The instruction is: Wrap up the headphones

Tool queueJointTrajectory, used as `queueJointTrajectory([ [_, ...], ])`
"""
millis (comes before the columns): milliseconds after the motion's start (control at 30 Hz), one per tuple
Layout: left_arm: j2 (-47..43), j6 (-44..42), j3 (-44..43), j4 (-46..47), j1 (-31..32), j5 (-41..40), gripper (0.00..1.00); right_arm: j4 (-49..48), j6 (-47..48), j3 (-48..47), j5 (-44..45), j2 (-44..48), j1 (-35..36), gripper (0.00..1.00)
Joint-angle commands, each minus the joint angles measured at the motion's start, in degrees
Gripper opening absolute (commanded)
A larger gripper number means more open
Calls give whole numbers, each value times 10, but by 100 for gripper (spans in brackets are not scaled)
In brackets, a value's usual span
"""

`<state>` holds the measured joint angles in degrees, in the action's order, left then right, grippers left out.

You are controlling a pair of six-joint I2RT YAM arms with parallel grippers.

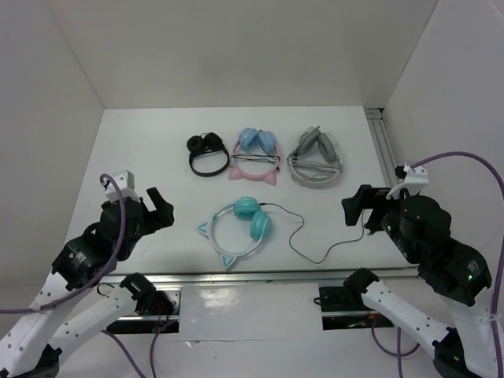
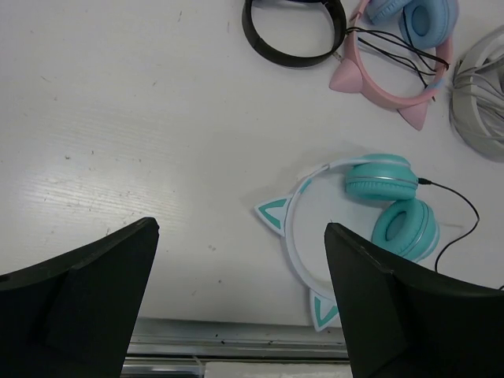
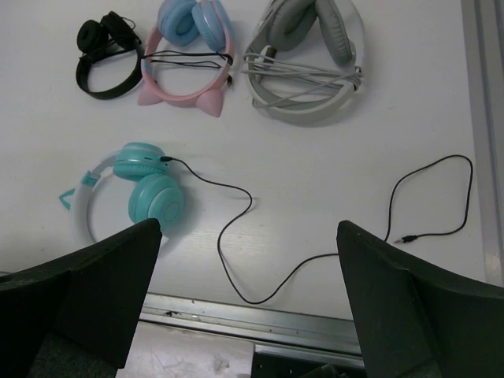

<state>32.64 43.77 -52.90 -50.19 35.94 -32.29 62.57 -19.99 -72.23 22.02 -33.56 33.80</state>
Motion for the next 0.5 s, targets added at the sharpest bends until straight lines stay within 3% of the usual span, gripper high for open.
queueJointTrajectory([
  [0,-10,5,-23,8,2,-3,100,-44,12,6,13,8,-3,100],
  [233,-53,6,-18,13,2,-4,100,-117,13,55,-19,89,-3,100],
  [367,-71,87,-28,-35,2,-49,100,-96,7,45,-35,48,-8,100],
  [467,-47,119,6,-4,2,14,100,-102,13,45,-59,31,-8,100],
])
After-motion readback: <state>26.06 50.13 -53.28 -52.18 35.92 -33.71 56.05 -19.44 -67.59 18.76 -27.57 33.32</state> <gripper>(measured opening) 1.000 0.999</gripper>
